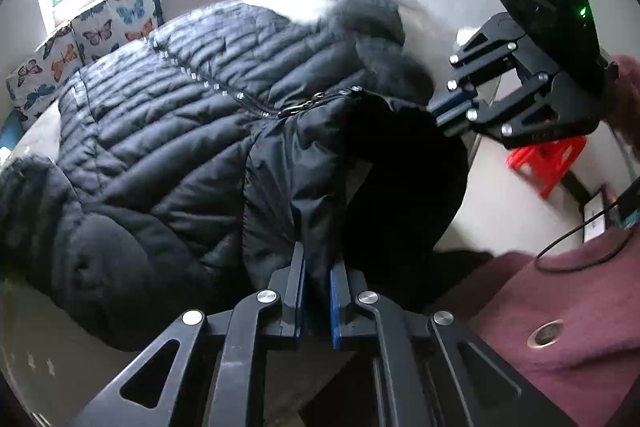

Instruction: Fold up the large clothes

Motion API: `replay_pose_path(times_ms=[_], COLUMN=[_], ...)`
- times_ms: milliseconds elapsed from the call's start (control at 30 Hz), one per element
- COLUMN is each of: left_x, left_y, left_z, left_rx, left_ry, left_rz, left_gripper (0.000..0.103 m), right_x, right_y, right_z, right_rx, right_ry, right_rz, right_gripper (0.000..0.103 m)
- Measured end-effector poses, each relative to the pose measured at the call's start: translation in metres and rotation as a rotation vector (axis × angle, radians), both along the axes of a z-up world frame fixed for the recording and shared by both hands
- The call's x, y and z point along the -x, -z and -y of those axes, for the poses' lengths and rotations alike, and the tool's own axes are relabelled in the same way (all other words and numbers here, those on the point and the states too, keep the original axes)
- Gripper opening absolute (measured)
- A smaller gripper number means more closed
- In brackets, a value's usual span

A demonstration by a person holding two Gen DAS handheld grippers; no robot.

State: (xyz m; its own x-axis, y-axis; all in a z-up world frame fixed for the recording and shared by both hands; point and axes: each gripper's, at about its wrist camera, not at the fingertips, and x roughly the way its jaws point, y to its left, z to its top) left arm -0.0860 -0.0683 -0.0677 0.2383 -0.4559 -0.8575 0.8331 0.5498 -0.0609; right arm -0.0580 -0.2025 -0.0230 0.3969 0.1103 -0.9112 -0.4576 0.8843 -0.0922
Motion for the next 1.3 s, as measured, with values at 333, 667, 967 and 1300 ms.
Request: replay_pose_path(times_ms=[333, 667, 967, 1300], left_x=[-0.005, -0.139, -0.193, -0.276], left_y=[-0.082, -0.074, -0.011, -0.037], left_z=[-0.046, -0.05, -0.082, -0.149], left_rx=[0.065, 0.217, 0.288, 0.336], left_ry=[-0.031, -0.377, -0.493, -0.717], left_rz=[0.023, -0.047, -0.319, -0.187], left_gripper=[0.021, 0.09, 0.089, 0.089], right_x=[-0.016, -0.109, -0.127, -0.131], right_y=[-0.074, -0.04, 0.018, 0.023], right_z=[0.017, 0.032, 0.048, 0.046], right_rx=[-0.156, -0.159, -0.203, -0.214], right_ry=[-0.084, 0.103, 0.19, 0.178], right_rz=[0.026, 0.087, -0.063, -0.058], right_gripper=[0.05, 0.073, 0.077, 0.086])
